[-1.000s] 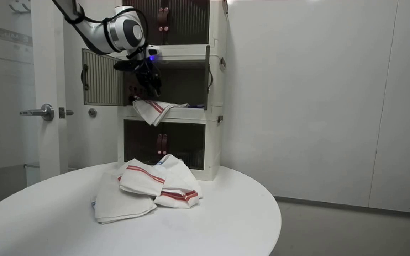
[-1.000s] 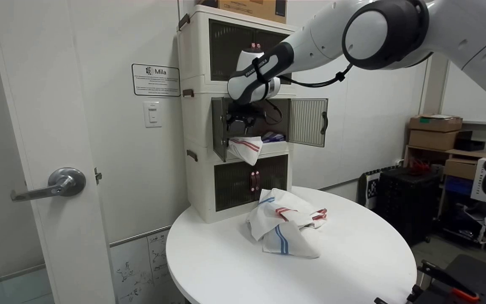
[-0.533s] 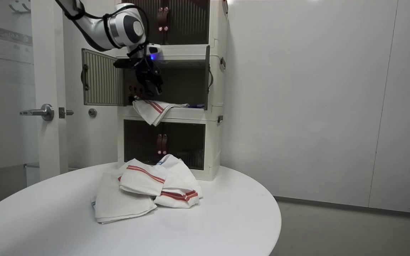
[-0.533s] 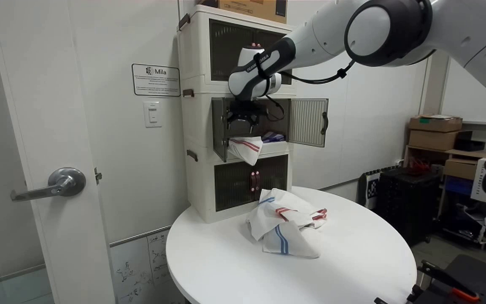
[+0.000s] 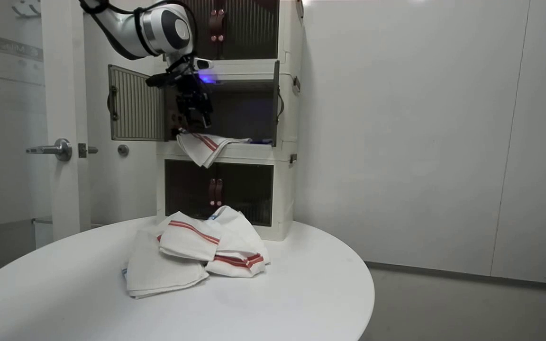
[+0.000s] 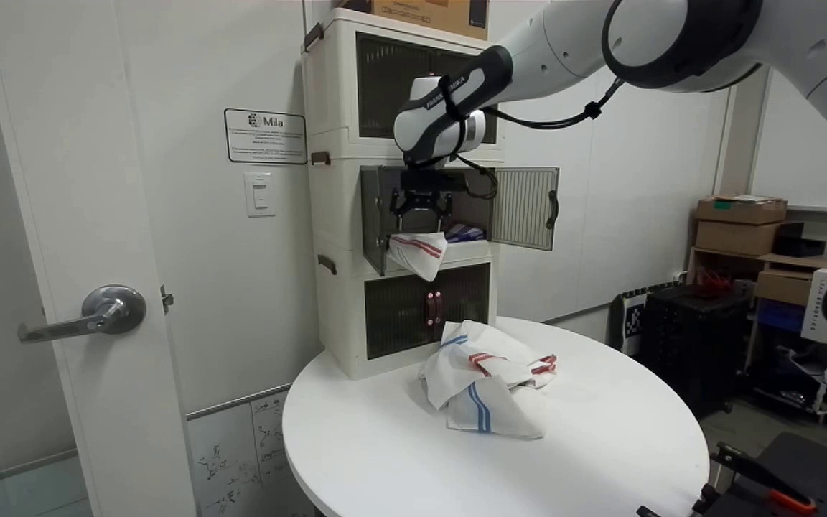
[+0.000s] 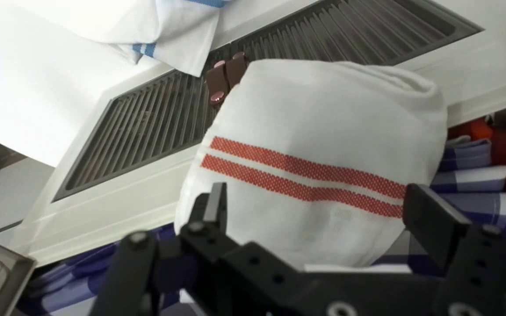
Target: Put the towel in the middle drawer
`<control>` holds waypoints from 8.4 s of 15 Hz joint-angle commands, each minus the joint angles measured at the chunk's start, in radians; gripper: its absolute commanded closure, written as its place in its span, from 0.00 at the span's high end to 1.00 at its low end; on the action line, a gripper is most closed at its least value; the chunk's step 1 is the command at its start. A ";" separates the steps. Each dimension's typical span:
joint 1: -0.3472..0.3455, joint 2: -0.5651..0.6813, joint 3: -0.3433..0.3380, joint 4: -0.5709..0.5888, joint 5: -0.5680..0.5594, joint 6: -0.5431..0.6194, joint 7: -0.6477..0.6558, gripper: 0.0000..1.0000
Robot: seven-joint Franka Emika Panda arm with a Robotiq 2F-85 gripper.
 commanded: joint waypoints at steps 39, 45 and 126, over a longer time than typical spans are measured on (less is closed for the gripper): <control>0.196 -0.073 -0.240 -0.551 -0.333 0.881 -0.324 0.72; 0.272 -0.044 -0.331 -0.552 -0.327 0.910 -0.274 0.28; 0.213 0.098 -0.314 -0.082 -0.003 0.767 -0.119 0.05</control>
